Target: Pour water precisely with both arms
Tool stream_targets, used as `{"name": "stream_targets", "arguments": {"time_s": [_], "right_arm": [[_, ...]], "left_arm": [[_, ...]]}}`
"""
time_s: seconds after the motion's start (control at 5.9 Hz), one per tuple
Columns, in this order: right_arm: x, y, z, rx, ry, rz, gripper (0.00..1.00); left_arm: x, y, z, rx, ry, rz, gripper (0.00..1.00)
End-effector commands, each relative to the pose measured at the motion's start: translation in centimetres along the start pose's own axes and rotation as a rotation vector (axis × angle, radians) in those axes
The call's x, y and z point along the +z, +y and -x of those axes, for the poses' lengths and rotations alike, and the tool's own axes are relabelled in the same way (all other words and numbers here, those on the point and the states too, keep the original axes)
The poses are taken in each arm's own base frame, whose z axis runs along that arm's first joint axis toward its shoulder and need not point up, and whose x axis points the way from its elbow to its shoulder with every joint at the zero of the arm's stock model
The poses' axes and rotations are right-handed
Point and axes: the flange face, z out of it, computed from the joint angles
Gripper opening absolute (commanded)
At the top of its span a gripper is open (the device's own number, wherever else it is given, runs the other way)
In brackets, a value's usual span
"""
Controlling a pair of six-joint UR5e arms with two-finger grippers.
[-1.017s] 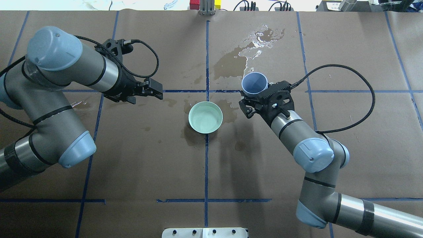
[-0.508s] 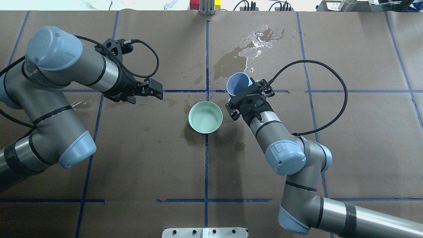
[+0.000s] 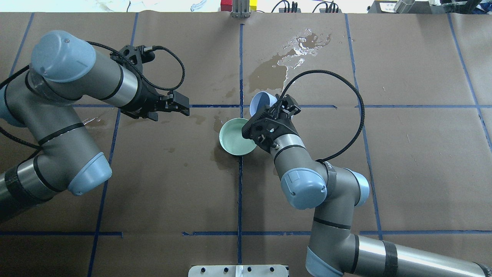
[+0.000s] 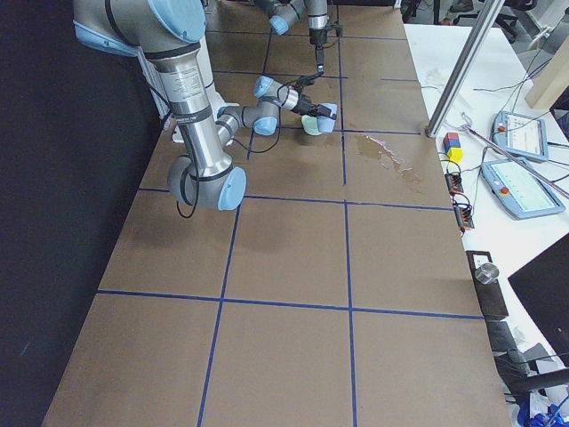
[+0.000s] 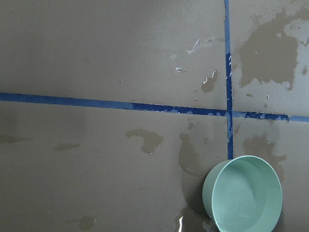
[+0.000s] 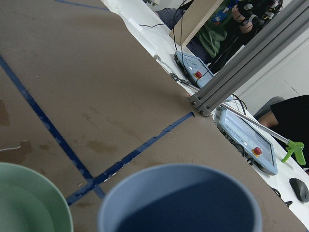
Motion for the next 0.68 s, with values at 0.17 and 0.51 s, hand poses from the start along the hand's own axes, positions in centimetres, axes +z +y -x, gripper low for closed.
{"name": "stream_targets", "arguments": {"time_s": [0.17,0.51], "right_arm": [[0.2,0.2,1.5,-0.289,-0.003,0.059,0.00],[-0.3,0.1,2.8,-0.468,0.050,0.086,0.00]], "left_arm": [[-0.3,0.3,-0.3,-0.014,0.008,-0.001,1.00],[-0.1,0.5,-0.4,-0.027,0.006,-0.002,1.00]]}}
